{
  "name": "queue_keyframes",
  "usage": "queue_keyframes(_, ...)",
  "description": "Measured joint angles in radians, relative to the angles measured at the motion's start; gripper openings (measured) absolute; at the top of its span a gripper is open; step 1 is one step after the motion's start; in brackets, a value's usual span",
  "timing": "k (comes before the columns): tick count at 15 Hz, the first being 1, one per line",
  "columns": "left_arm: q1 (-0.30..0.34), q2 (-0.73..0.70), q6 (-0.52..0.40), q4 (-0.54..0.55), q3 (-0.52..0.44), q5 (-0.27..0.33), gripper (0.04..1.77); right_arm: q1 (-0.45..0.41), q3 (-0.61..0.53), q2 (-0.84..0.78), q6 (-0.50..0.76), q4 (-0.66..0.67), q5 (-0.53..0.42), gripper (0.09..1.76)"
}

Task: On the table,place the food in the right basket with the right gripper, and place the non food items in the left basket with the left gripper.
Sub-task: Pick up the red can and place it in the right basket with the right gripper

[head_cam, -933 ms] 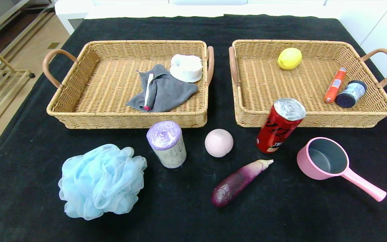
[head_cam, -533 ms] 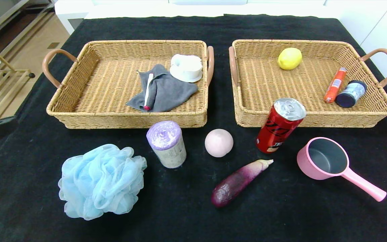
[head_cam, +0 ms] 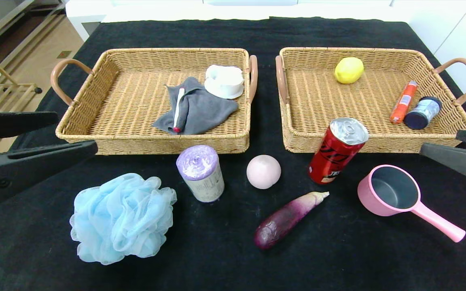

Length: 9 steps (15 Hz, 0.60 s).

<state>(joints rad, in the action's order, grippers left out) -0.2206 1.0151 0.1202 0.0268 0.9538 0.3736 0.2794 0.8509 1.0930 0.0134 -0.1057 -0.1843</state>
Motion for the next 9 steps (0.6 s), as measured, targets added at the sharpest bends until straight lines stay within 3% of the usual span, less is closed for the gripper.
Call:
queue_keyframes(5, -0.117, 0.063, 0.059, -0.003, 0.022, -0.004, 1.72, 0.063, 0.010, 0.054, -0.001, -0.001, 0.001, 1.71)
queue_keyframes(9, -0.163, 0.105, 0.068, -0.049, 0.017, -0.007, 1.72, 0.099, 0.011, 0.085, -0.001, -0.020, 0.003, 1.71)
